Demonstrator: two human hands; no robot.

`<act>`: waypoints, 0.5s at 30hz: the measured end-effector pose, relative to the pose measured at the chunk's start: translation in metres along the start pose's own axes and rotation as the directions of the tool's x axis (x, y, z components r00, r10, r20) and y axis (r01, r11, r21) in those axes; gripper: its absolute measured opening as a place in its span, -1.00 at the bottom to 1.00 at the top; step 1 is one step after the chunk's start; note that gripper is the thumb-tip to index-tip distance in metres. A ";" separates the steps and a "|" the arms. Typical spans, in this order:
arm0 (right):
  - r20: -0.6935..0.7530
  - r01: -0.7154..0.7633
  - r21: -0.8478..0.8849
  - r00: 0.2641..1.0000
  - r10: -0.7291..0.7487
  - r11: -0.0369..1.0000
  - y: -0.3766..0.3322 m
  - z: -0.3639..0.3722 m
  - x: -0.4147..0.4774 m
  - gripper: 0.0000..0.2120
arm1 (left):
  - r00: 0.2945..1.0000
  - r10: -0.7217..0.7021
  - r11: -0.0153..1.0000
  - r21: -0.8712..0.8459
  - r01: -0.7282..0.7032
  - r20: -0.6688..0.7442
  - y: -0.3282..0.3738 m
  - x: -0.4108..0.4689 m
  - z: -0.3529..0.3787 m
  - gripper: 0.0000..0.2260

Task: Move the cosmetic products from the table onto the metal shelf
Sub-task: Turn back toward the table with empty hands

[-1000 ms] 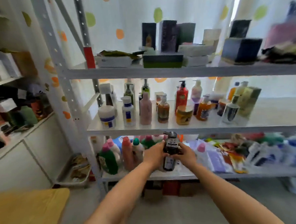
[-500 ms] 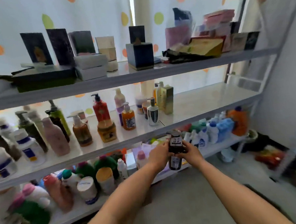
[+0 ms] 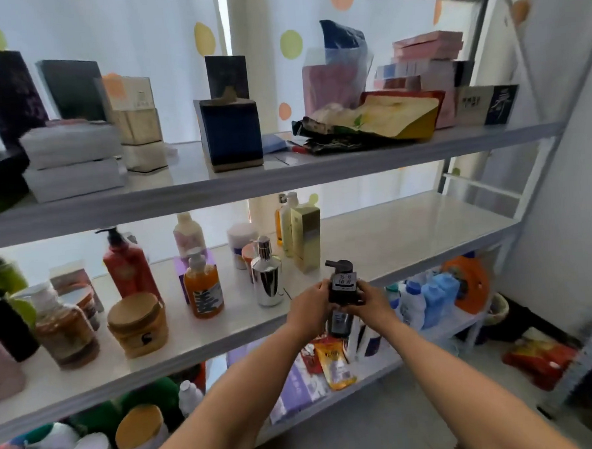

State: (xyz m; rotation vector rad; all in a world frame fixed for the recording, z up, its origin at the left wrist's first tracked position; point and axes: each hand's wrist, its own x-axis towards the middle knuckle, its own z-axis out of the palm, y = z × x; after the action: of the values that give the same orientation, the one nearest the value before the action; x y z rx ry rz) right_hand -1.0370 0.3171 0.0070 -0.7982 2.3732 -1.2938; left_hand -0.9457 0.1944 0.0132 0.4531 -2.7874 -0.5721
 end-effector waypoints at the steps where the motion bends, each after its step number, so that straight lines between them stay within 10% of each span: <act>1: 0.000 -0.002 -0.006 1.000 0.002 1.000 0.000 -0.005 0.016 -0.41 | 1.000 0.007 1.000 0.018 -0.007 0.002 -0.001 0.016 0.000 -0.62; 15: 0.100 0.083 -0.013 0.992 -0.082 0.996 0.032 -0.049 0.188 -0.47 | 0.990 -0.123 0.992 -0.008 0.122 -0.074 -0.008 0.169 0.046 -0.61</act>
State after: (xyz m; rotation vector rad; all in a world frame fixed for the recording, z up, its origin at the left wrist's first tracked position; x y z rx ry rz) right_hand -1.2217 0.2487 0.0031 -0.9526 2.2975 -1.2365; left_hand -1.1131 0.1437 0.0001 0.6351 -2.7017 -0.5743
